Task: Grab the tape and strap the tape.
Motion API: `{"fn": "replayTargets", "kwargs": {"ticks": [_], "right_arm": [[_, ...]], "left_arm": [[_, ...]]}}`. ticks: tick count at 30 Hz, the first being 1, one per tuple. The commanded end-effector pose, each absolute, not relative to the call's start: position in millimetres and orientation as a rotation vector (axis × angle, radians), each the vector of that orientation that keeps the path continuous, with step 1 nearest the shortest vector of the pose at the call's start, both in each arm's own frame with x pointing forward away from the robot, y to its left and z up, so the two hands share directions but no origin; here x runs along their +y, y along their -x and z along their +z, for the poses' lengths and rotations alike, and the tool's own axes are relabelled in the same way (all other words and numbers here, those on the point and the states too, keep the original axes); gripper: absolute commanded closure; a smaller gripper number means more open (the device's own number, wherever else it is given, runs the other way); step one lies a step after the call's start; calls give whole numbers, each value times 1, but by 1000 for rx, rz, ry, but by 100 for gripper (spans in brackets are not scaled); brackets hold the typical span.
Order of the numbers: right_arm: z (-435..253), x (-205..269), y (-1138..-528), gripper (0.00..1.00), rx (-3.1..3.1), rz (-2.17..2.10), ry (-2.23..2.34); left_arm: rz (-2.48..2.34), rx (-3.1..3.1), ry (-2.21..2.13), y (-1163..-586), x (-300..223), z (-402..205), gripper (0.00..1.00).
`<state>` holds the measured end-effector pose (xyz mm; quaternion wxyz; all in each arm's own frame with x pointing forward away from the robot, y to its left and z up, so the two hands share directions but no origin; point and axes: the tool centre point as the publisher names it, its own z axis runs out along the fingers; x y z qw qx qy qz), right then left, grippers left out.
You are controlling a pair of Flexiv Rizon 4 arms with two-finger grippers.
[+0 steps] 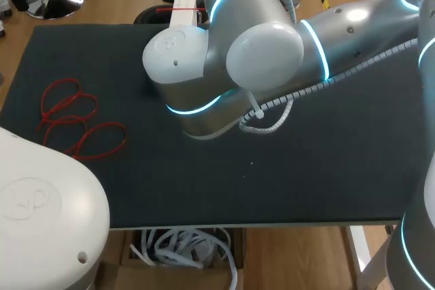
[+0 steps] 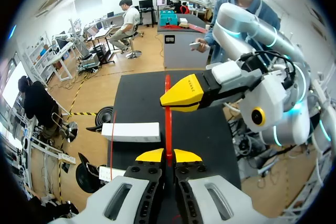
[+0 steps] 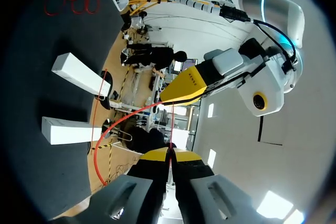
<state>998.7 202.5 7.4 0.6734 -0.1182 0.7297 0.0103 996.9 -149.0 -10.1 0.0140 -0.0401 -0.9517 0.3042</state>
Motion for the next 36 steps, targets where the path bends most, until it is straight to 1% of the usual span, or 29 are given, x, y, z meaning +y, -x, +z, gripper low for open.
{"fn": "replayTargets", "kwargs": {"ticks": [1, 23, 32, 33, 34, 35, 36], "right_arm": [[10, 209, -1001, 100, 1644, 15, 269], [6, 243, -1005, 100, 1639, 25, 314], [10, 240, -1003, 100, 1634, 35, 298], [10, 239, -1002, 89, 1637, 37, 294], [11, 238, -1001, 60, 1640, 38, 292], [12, 237, -999, 58, 1640, 38, 291], [13, 236, -997, 64, 1639, 36, 288]], "left_arm": [[941, -2964, 124, -996, -149, -9, 100], [941, -2964, 124, -996, -149, -9, 100], [941, -2964, 124, -996, -149, -9, 100], [941, -2964, 124, -996, -149, -9, 100], [941, -2964, 124, -996, -149, -9, 100], [941, -2964, 124, -996, -149, -9, 100], [941, -2964, 124, -996, -149, -9, 100]]}}
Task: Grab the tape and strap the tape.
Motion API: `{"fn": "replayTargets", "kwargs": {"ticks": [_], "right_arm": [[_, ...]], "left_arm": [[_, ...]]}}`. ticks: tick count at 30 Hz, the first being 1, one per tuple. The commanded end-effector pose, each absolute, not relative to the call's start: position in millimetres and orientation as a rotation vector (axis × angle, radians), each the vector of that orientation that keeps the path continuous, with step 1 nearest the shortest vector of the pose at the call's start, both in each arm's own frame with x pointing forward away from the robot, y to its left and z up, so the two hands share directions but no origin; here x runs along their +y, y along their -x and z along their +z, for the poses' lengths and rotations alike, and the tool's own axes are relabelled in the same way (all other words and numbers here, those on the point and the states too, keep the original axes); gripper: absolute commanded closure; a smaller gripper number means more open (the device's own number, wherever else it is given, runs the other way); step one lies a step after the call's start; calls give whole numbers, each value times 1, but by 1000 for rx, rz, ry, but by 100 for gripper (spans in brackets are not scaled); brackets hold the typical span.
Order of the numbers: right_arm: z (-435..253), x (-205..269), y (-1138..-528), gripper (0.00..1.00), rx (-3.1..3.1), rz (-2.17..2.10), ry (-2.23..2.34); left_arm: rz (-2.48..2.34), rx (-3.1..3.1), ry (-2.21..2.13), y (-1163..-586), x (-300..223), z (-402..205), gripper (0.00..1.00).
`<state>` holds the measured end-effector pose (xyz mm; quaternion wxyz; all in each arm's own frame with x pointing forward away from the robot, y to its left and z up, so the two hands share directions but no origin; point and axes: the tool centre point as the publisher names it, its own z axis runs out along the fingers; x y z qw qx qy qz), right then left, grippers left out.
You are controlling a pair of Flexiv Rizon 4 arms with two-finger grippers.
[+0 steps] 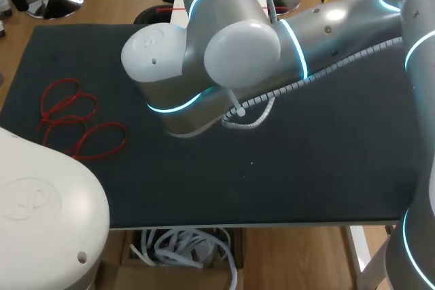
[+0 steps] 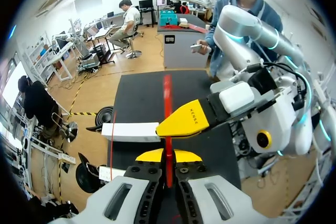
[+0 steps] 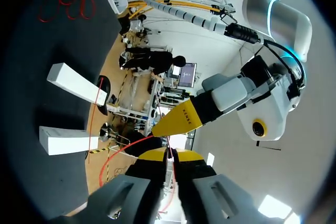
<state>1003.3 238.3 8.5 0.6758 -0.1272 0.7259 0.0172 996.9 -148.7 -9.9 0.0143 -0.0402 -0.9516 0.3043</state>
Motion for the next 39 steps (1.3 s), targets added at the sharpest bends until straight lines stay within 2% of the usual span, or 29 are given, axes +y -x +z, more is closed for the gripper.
{"fn": "replayTargets", "kwargs": {"ticks": [1, 6, 12, 14, 17, 18, 20, 22, 23, 35, 39], "right_arm": [[15, 234, -995, 65, 1642, 34, 282], [25, 227, -981, 64, 1648, 38, 264], [47, 203, -966, 75, 1628, 20, 237], [55, 191, -963, 74, 1628, 15, 215], [67, 169, -962, 67, 1619, 7, 191], [71, 161, -963, 58, 1619, 5, 177], [76, 145, -964, 51, 1618, 4, 174], [81, 128, -967, 4, 1622, 23, 157], [84, 119, -968, 0, 1625, 38, 157], [98, 14, -987, 0, 1624, -41, 76], [94, 1, -997, 0, 1631, -65, 75]], "left_arm": [[941, -2964, 124, -996, -149, -9, 100], [941, -2964, 124, -996, -149, -9, 100], [941, -2964, 124, -996, -149, -9, 100], [941, -2964, 124, -996, -149, -9, 100], [941, -2964, 124, -996, -149, -9, 100], [941, -2964, 124, -996, -149, -9, 100], [941, -2964, 124, -996, -149, -9, 100], [941, -2964, 124, -996, -149, -9, 100], [941, -2964, 124, -996, -149, -9, 100], [941, -2964, 124, -996, -149, -9, 100], [941, -2964, 124, -996, -149, -9, 100]]}}
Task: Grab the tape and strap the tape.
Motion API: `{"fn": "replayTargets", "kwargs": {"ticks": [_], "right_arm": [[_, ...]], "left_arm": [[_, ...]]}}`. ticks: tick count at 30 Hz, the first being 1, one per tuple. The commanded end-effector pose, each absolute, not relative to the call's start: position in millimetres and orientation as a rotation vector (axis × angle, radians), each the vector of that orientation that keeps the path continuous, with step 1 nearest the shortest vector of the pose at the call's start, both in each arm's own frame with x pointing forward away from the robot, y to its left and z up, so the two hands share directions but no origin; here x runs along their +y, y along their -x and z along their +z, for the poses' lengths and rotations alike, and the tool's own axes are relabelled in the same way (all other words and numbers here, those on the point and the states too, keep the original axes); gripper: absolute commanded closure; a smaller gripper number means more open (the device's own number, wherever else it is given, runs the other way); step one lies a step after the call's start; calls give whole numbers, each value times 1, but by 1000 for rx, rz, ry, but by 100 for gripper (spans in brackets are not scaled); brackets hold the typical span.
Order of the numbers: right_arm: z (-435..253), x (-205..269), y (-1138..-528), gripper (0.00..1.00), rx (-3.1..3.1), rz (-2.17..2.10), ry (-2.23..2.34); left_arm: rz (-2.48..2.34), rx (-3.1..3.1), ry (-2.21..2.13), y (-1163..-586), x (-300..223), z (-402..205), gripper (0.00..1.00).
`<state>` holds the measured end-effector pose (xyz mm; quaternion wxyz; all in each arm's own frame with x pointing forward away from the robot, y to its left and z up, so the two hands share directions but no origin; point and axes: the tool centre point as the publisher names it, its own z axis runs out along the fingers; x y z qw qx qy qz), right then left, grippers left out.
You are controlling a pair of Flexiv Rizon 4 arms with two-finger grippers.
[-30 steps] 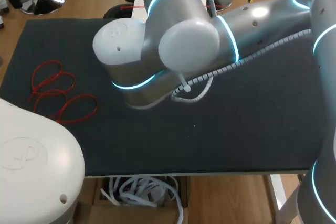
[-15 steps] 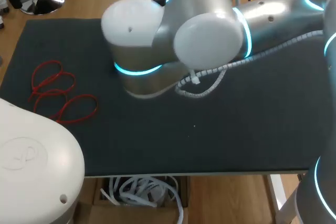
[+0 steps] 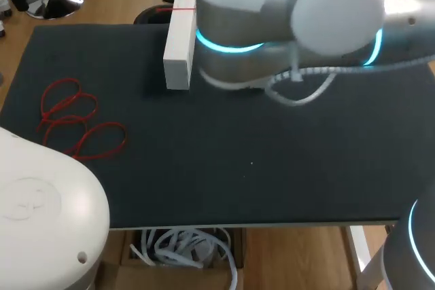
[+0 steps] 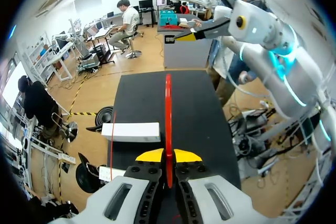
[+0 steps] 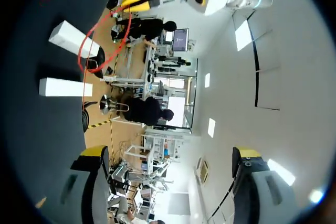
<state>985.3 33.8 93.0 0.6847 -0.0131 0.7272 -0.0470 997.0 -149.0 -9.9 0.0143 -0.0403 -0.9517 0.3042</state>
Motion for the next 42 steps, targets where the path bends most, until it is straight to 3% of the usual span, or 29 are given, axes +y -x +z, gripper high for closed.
{"fn": "replayTargets", "kwargs": {"ticks": [1, 5, 9, 27, 33, 42], "right_arm": [[93, 2, -998, 0, 1632, -69, 86], [89, 7, -1001, 0, 1649, -66, 128], [89, 7, -1001, 0, 1649, -66, 128], [89, 7, -1001, 0, 1649, -66, 128], [89, 7, -1001, 0, 1649, -66, 128], [89, 7, -1001, 0, 1649, -66, 128]], "left_arm": [[941, -2964, 124, -996, -149, -9, 100], [941, -2964, 124, -996, -149, -9, 100], [827, -2930, -151, -990, -123, -25, 100], [294, -2355, -1137, -917, 77, -182, 100], [240, -2250, -1255, -911, 134, -223, 100], [6, -2071, -1326, -926, 180, -239, 100]]}}
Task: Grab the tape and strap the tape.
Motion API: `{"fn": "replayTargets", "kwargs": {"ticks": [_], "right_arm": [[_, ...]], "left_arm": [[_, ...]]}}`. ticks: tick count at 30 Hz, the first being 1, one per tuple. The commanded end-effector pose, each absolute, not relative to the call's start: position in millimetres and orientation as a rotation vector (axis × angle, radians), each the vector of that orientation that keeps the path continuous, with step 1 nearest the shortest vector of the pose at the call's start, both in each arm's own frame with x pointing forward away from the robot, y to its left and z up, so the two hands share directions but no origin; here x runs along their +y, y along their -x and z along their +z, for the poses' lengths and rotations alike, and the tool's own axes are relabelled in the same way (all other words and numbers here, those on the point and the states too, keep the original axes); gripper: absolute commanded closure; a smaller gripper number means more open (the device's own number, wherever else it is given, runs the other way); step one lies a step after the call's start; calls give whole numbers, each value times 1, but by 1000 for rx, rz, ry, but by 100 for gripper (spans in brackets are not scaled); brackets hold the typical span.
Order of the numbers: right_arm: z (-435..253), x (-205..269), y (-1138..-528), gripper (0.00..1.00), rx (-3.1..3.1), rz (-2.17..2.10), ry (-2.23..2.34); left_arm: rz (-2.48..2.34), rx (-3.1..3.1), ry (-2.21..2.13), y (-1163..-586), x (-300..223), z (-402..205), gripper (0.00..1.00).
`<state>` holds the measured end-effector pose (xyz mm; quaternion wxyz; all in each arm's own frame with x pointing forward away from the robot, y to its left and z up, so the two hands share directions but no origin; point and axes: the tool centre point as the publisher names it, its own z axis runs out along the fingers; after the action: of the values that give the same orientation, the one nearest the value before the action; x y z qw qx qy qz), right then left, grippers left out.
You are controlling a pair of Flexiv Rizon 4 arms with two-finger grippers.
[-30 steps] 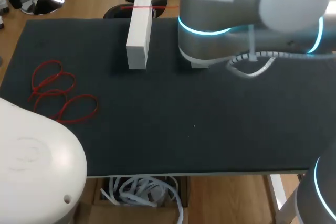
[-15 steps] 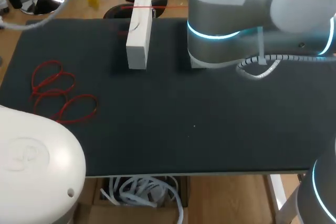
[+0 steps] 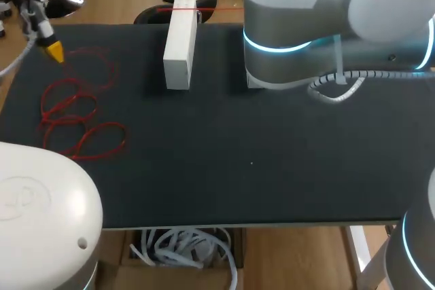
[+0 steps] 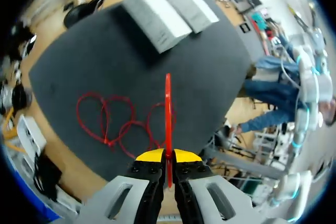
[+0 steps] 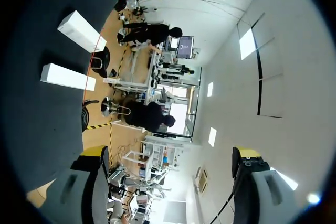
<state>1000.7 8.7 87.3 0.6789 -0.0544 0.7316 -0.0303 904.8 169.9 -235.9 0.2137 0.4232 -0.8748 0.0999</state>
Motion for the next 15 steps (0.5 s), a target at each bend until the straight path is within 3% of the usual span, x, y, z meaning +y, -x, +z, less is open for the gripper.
{"fn": "replayTargets", "kwargs": {"ticks": [1, 5, 6, 7, 8, 15], "right_arm": [[89, 7, -1001, 0, 1649, -66, 128], [89, 7, -1001, 0, 1649, -66, 128], [89, 7, -1001, 0, 1649, -66, 128], [89, 7, -1001, 0, 1649, -66, 128], [89, 7, -1001, 0, 1649, -66, 128], [89, 7, -1001, 0, 1649, -66, 128]], "left_arm": [[-27, -2049, -1332, -927, 182, -238, 100], [-27, -2052, -1338, -929, 186, -236, 100], [-27, -2052, -1338, -929, 186, -236, 67], [-27, -2052, -1338, -929, 186, -236, 11], [-27, -2052, -1338, -929, 186, -236, 0], [-27, -2052, -1338, -929, 186, -236, 0]]}}
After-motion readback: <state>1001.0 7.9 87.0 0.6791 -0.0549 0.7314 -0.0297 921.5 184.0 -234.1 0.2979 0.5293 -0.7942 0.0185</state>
